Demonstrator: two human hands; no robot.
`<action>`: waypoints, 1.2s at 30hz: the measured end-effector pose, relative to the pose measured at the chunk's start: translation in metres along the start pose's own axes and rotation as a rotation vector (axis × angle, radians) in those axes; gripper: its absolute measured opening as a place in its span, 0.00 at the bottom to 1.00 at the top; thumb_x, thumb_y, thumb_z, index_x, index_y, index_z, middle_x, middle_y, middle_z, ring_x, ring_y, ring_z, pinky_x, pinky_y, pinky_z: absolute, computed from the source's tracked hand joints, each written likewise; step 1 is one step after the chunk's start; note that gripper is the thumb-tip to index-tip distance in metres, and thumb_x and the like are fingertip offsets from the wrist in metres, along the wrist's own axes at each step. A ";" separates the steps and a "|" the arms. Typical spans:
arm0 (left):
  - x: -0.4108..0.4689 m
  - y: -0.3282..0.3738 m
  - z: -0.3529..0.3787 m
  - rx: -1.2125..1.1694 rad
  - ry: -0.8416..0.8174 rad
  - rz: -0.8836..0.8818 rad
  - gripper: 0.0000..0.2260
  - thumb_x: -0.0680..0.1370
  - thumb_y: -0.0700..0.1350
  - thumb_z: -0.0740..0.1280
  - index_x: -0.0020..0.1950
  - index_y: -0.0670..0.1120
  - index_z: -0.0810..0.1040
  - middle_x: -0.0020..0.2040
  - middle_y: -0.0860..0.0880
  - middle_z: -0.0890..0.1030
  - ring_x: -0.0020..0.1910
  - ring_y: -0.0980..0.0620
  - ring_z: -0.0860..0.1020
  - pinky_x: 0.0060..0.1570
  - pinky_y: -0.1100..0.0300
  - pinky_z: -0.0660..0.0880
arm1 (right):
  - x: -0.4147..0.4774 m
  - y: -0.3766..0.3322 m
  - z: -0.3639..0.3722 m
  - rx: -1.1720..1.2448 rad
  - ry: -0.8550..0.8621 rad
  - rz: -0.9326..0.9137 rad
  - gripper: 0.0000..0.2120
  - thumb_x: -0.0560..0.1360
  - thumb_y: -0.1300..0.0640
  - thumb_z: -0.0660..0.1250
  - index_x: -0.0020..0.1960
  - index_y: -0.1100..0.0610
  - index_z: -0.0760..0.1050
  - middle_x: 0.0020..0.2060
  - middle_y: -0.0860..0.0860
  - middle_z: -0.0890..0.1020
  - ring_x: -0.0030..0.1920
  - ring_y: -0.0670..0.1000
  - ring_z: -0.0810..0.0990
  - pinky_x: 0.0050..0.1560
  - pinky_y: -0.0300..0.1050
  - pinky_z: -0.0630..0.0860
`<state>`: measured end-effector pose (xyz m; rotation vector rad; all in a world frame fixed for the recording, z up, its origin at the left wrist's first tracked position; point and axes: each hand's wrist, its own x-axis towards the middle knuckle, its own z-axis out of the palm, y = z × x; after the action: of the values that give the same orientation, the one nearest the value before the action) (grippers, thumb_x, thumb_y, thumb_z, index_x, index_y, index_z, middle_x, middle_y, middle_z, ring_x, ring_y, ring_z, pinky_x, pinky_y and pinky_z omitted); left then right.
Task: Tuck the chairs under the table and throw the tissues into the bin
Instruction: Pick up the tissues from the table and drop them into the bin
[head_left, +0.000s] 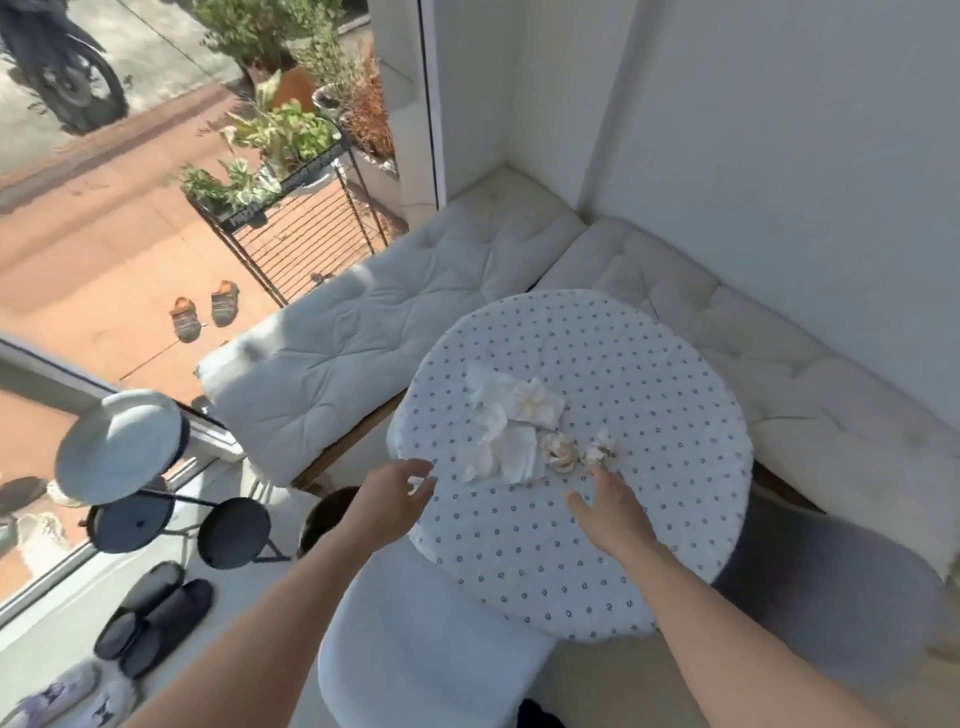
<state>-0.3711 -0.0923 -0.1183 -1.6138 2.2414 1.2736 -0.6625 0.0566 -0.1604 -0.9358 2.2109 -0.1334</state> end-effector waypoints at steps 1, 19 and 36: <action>0.016 -0.001 0.002 0.000 -0.022 0.020 0.19 0.84 0.56 0.64 0.72 0.51 0.79 0.69 0.54 0.83 0.63 0.52 0.84 0.64 0.53 0.80 | 0.008 -0.004 0.003 0.007 0.004 0.008 0.28 0.82 0.42 0.60 0.77 0.52 0.61 0.71 0.55 0.69 0.64 0.58 0.76 0.57 0.52 0.75; 0.167 -0.009 0.094 -0.102 -0.069 0.052 0.08 0.79 0.45 0.75 0.57 0.47 0.85 0.52 0.47 0.82 0.49 0.46 0.83 0.38 0.51 0.83 | 0.104 -0.009 0.086 0.143 0.240 0.008 0.19 0.80 0.63 0.68 0.68 0.50 0.76 0.62 0.55 0.71 0.52 0.55 0.79 0.53 0.52 0.81; 0.033 -0.028 0.004 -0.150 0.044 0.161 0.07 0.78 0.46 0.73 0.40 0.49 0.81 0.40 0.49 0.84 0.40 0.48 0.82 0.41 0.56 0.79 | -0.061 -0.053 0.039 0.229 0.423 -0.108 0.13 0.82 0.59 0.64 0.63 0.46 0.75 0.56 0.50 0.73 0.42 0.42 0.76 0.38 0.35 0.74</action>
<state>-0.3640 -0.1163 -0.1535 -1.5492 2.3973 1.4923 -0.5765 0.0647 -0.1350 -0.9643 2.4549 -0.6752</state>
